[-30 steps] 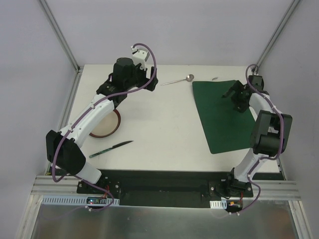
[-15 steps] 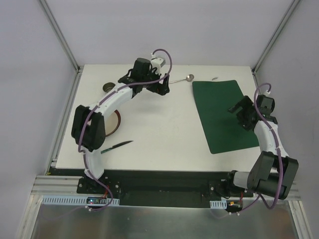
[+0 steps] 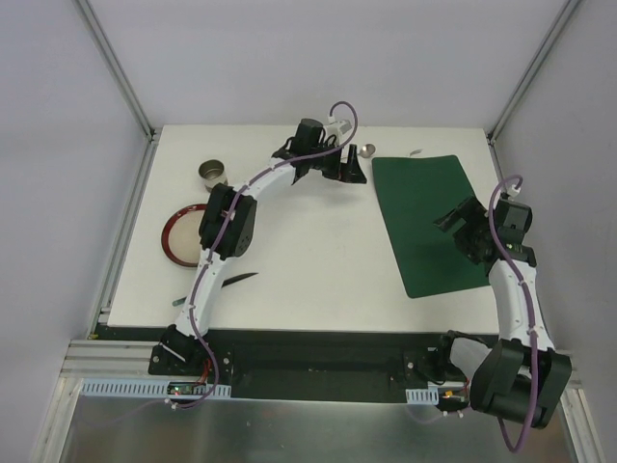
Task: Set the dinner table for one person
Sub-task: Pick up the napkin from the corner of the board.
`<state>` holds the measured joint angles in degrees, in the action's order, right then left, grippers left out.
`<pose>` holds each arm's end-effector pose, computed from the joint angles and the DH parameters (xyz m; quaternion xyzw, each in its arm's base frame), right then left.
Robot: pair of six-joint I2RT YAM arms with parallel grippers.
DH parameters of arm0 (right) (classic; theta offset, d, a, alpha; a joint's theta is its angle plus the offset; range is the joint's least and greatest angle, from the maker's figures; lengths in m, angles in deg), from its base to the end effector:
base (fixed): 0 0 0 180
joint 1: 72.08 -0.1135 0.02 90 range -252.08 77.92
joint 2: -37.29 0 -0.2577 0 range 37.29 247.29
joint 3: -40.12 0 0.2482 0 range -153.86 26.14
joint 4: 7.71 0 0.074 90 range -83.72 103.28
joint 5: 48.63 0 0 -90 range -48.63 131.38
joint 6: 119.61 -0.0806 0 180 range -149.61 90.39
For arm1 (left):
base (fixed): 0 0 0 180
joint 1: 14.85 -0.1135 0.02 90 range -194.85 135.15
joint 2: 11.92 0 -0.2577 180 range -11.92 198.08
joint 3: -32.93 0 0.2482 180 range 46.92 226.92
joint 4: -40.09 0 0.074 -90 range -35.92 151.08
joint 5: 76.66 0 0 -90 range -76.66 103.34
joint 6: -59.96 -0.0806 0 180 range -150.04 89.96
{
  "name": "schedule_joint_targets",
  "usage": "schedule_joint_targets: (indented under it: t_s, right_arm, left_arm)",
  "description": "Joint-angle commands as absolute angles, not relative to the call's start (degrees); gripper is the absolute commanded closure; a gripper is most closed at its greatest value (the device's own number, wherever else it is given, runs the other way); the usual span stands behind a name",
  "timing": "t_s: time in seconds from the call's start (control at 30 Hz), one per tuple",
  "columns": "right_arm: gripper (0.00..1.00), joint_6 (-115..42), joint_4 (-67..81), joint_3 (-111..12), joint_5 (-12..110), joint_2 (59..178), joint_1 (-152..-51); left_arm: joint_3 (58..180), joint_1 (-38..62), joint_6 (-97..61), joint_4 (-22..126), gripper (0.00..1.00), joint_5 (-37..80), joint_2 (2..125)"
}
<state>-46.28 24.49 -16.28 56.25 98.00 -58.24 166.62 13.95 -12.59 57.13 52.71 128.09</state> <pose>0.2608 -0.0429 0.2292 0.1768 0.8696 0.1266 0.4432 0.4917 -0.3287 0.1977 0.2619 0.7646 -0.4620 0.3651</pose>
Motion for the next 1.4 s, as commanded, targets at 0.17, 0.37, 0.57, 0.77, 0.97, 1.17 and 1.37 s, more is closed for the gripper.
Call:
schedule_joint_targets:
  t_s: [0.17,0.37,0.57,0.77,0.97,1.17,1.37]
  right_arm:
    - [0.04,-44.6,28.0,-15.9,59.4,91.8,-59.0]
    - [0.04,-45.0,27.5,-14.6,60.1,88.9,-60.3]
    - [0.04,-45.2,28.7,-14.1,60.9,87.4,-61.2]
    - [0.04,-44.4,30.0,-14.0,60.5,85.5,-61.4]
    - [0.04,-43.2,32.5,-14.3,60.4,84.1,-61.4]
    - [0.04,-42.7,35.4,-15.9,60.0,80.9,-61.4]
    - [0.04,-41.7,37.9,-17.8,59.9,78.7,-61.4]
  left_arm:
    - [165.7,14.5,7.7,27.4,0.13,64.2,134.8]
    - [164.3,14.9,18.4,13.0,0.14,65.0,139.7]
    - [165.0,16.3,18.7,13.4,0.14,62.6,142.2]
    - [169.5,17.8,18.9,13.9,0.15,60.4,145.0]
    - [172.5,18.6,20.0,16.4,0.16,57.6,146.4]
    - [173.0,19.5,22.0,15.9,0.16,54.5,147.1]
    - [167.8,19.5,22.8,16.7,0.18,51.0,143.9]
